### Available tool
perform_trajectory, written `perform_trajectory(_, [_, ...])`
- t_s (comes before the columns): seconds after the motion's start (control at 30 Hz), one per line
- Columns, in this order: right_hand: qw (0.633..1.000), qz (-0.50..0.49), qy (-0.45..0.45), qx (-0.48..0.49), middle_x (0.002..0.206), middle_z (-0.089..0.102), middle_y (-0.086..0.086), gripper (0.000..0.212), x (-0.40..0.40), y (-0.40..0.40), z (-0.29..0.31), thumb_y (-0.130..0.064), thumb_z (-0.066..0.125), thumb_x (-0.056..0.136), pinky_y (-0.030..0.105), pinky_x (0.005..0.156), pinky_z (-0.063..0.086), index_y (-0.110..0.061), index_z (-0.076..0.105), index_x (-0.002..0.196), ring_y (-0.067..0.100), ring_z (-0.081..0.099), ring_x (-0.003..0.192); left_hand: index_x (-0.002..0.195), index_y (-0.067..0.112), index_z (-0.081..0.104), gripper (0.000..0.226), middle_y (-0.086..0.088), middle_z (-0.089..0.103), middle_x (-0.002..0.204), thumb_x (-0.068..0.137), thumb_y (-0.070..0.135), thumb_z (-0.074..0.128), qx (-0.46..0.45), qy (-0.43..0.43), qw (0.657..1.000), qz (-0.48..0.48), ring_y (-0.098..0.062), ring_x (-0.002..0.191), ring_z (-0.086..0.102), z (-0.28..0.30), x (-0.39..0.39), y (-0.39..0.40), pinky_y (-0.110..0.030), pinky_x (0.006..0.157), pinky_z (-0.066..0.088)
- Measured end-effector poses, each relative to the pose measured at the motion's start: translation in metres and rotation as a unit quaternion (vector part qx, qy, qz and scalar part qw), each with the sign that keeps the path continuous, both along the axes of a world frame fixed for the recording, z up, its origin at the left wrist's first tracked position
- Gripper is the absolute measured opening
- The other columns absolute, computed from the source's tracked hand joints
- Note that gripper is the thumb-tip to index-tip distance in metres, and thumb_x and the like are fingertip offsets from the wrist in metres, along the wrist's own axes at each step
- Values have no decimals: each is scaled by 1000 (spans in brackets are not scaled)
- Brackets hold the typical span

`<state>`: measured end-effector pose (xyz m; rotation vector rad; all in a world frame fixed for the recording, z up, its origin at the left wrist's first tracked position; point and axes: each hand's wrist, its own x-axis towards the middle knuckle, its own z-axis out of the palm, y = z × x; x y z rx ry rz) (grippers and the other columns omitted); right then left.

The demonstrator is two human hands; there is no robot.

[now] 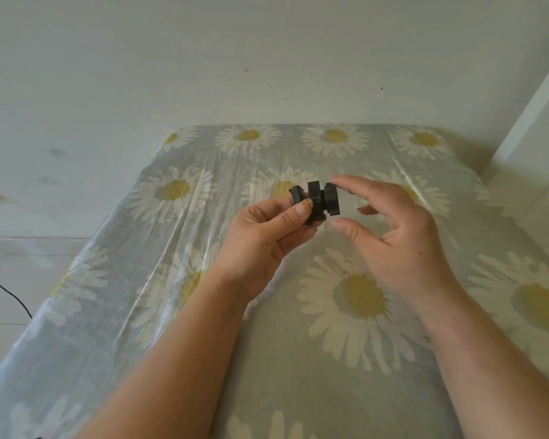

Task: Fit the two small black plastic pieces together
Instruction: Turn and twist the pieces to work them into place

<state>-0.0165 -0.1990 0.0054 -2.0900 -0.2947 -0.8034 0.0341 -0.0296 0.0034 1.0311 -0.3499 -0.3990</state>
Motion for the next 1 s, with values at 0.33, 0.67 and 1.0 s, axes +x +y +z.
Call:
perform_trajectory(0.33, [999, 4, 7, 41, 106, 60, -26, 30, 0, 1, 5, -30, 66, 81, 17, 83, 46, -36, 60, 110, 1, 56, 105, 98, 6, 69, 29, -3, 75, 87, 70, 11, 66, 21, -35, 999, 2, -13, 82, 71, 2, -3, -2, -20, 70, 53])
perform_trajectory(0.67, [997, 9, 42, 61, 95, 63, -18, 15, -1, 0, 5, -38, 62, 82, 13, 78, 44, -45, 58, 95, 4, 59, 97, 104, 6, 66, 39, -3, 75, 92, 67, 15, 73, 77, -102, 991, 43, -17, 90, 69, 2, -6, -3, -23, 73, 53])
perform_trajectory(1.0, [982, 20, 118, 148, 67, 66, -15, 39, -3, -1, 4, -59, 53, 80, 12, 61, 46, -23, 66, 74, 1, 61, 65, 93, 18, 69, 33, 4, 76, 85, 61, 14, 73, 103, -141, 983, 50, -14, 85, 71, 4, -10, -5, -24, 72, 55])
